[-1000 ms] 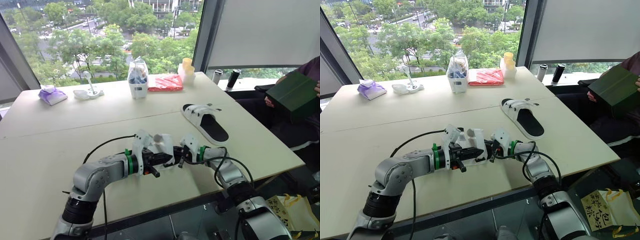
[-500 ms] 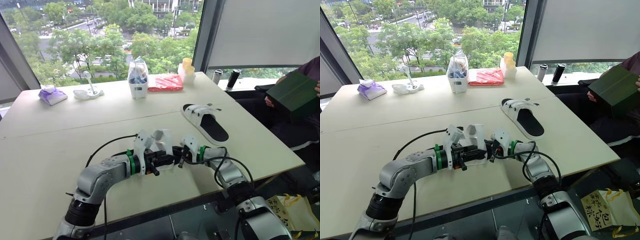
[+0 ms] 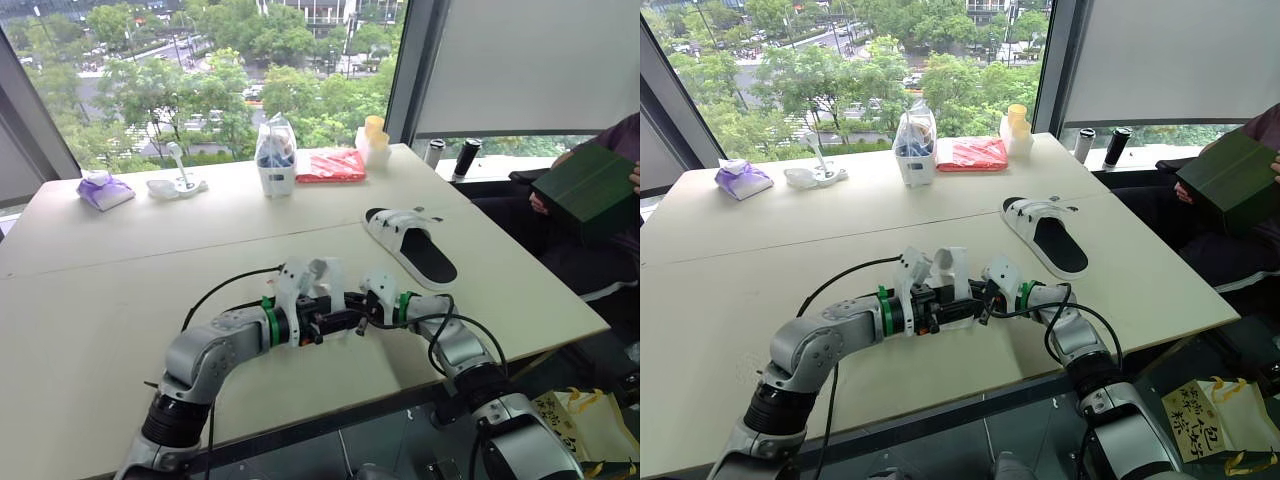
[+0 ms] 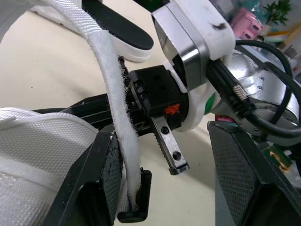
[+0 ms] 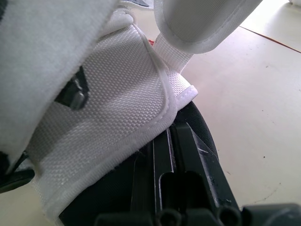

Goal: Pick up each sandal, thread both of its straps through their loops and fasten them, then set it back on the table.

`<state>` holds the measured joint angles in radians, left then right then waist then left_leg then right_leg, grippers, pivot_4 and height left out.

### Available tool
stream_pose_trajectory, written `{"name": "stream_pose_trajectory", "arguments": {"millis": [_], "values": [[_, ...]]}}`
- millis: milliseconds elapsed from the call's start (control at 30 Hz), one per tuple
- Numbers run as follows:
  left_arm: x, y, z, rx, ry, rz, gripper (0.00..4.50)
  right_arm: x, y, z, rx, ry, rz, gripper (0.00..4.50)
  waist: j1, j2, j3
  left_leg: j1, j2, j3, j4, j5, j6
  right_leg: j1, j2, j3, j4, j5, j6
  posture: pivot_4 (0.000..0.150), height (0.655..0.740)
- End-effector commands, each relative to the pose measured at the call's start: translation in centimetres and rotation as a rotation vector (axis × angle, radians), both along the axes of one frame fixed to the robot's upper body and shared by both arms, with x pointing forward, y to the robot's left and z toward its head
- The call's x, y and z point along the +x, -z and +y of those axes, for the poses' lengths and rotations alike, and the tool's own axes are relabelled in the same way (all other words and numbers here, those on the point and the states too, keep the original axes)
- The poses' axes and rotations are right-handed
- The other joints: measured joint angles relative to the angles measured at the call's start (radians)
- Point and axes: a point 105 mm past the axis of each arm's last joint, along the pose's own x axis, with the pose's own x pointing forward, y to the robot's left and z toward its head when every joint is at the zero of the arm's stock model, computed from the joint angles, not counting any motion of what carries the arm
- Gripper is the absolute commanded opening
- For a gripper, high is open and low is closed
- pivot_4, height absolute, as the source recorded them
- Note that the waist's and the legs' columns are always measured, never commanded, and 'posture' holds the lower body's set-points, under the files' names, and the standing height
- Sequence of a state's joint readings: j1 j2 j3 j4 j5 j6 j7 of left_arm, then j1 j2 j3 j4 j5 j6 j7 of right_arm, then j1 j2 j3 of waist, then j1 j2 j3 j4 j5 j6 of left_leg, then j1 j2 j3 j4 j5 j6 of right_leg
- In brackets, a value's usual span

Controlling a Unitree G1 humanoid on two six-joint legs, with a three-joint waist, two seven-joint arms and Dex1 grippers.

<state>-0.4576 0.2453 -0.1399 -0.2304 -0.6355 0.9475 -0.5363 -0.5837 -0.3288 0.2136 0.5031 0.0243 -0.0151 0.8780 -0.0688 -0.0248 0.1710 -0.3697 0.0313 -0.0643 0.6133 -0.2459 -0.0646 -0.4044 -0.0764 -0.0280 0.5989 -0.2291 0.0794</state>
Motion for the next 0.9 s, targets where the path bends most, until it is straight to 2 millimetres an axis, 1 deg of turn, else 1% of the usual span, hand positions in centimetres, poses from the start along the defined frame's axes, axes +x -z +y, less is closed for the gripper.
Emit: {"name": "stream_pose_trajectory", "arguments": {"millis": [33,67,167,200,300,400,433,500,633,767,900], "values": [[0.5,-0.9,-0.6,-0.016,0.006,-0.017,2.30,-2.5,6.7,-0.5,-0.124,0.009,0.221,0.00,0.001,0.000,0.000,0.000,0.000,0.000,0.000,0.000,0.000,0.000,0.000,0.000,0.000,0.000,0.000,0.150,0.7400],[0.5,-1.0,-0.6,-0.018,0.004,-0.017,2.03,-2.5,6.7,-0.5,-0.124,0.009,0.221,0.00,0.000,0.000,0.000,0.000,0.000,0.000,0.000,0.000,0.000,0.000,0.000,0.000,0.000,0.000,0.000,0.150,0.7400],[0.6,-1.4,-0.5,-0.038,-0.001,-0.017,0.45,-2.6,6.8,-0.6,-0.125,0.012,0.223,0.00,0.000,0.000,0.000,0.000,0.000,0.000,0.000,0.000,0.000,0.000,0.000,0.000,0.000,0.000,0.000,0.150,0.7400],[0.7,-1.6,-0.5,-0.048,-0.011,-0.015,0.03,-2.6,6.8,-0.7,-0.125,0.012,0.224,0.00,0.000,0.000,0.000,0.000,0.000,0.000,0.000,0.000,0.000,0.000,0.000,0.000,0.000,0.000,0.000,0.150,0.7400],[0.8,-2.1,-0.3,-0.076,-0.024,0.007,0.03,-2.7,6.8,-0.6,-0.124,0.012,0.227,0.00,0.000,0.000,0.000,0.000,0.000,0.000,0.000,0.000,0.000,0.000,0.000,0.000,0.000,0.000,0.000,0.150,0.7400],[1.0,-2.1,0.0,-0.082,-0.040,0.032,0.03,-2.7,6.8,-0.4,-0.123,0.011,0.227,0.00,0.000,0.000,0.000,0.000,0.000,0.000,0.000,0.000,0.000,0.000,0.000,0.000,0.000,0.000,0.000,0.150,0.7400],[1.0,-1.9,0.0,-0.068,-0.042,0.033,0.03,-2.7,6.8,-0.4,-0.122,0.011,0.227,0.00,0.000,0.000,0.000,0.000,0.000,0.000,0.000,0.000,0.000,0.000,0.000,0.000,0.000,0.000,0.000,0.150,0.7400],[0.6,-0.7,0.4,0.013,-0.026,0.003,0.03,-2.6,6.8,-0.4,-0.122,0.011,0.226,0.00,-0.001,0.000,0.000,0.000,0.000,0.000,0.000,0.000,0.000,0.000,0.000,0.000,0.000,0.000,0.000,0.150,0.7400],[-0.7,1.0,1.0,0.126,0.039,-0.054,0.03,-2.6,6.9,-0.4,-0.122,0.013,0.226,0.00,-0.001,0.001,-0.001,0.001,0.000,0.000,-0.002,0.000,0.000,0.000,0.001,0.000,0.001,0.000,0.000,0.150,0.7400],[-0.5,1.7,1.8,0.179,0.039,-0.090,0.03,-2.6,6.9,-0.5,-0.124,0.014,0.227,0.00,-0.001,0.002,-0.003,0.002,0.001,-0.001,-0.002,0.000,0.000,0.000,0.001,0.000,0.001,0.000,0.000,0.150,0.7400],[-0.3,2.3,1.9,0.228,0.057,-0.104,0.03,-2.7,6.9,-0.5,-0.123,0.014,0.228,0.00,-0.001,0.002,-0.003,0.001,0.001,-0.001,-0.002,0.000,0.000,0.000,0.001,0.000,0.000,0.000,0.000,0.150,0.7400]]}}
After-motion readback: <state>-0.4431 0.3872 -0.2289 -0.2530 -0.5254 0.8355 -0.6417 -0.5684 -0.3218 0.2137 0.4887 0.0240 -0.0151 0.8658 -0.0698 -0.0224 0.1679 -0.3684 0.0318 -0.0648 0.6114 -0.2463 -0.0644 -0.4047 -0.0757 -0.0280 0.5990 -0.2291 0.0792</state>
